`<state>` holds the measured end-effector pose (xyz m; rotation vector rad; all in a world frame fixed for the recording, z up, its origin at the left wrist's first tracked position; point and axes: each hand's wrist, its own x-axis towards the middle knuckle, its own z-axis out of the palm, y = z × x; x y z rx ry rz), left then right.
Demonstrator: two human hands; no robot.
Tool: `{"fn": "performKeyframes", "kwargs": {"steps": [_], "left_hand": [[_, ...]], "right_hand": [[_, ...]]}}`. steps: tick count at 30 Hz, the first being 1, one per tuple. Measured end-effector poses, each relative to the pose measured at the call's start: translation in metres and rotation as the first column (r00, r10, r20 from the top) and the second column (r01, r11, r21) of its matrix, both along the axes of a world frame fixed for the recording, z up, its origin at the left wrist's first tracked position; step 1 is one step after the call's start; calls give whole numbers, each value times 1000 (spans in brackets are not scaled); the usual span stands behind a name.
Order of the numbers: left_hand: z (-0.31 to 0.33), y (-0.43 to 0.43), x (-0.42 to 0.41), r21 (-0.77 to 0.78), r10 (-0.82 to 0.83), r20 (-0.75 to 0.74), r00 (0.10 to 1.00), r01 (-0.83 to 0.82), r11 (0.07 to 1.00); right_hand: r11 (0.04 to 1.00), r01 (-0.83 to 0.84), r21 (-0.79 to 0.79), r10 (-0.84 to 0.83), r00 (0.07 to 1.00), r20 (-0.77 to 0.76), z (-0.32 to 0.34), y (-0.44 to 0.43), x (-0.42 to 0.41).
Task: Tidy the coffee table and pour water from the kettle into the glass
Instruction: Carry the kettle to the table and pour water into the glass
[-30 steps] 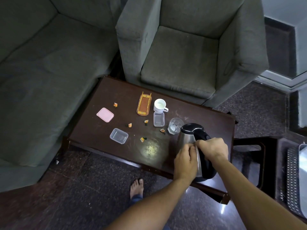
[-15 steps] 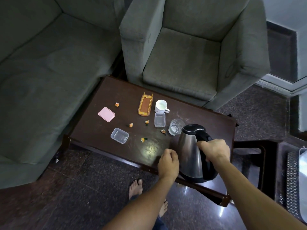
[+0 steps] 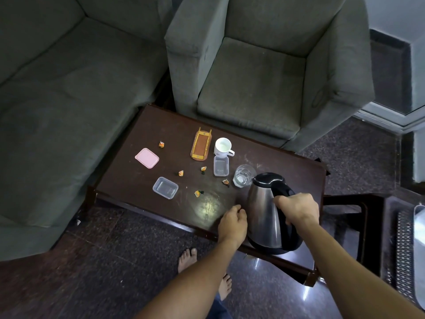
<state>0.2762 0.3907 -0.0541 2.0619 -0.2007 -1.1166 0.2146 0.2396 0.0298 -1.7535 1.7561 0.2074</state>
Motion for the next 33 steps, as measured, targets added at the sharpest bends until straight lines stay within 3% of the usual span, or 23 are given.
{"fn": "performKeyframes", "kwargs": {"steps": [33], "left_hand": [[-2, 0, -10, -56, 16, -71, 997, -20, 998]], "right_hand": [[1000, -25, 1, 25, 1000, 0, 2, 1, -4]]}}
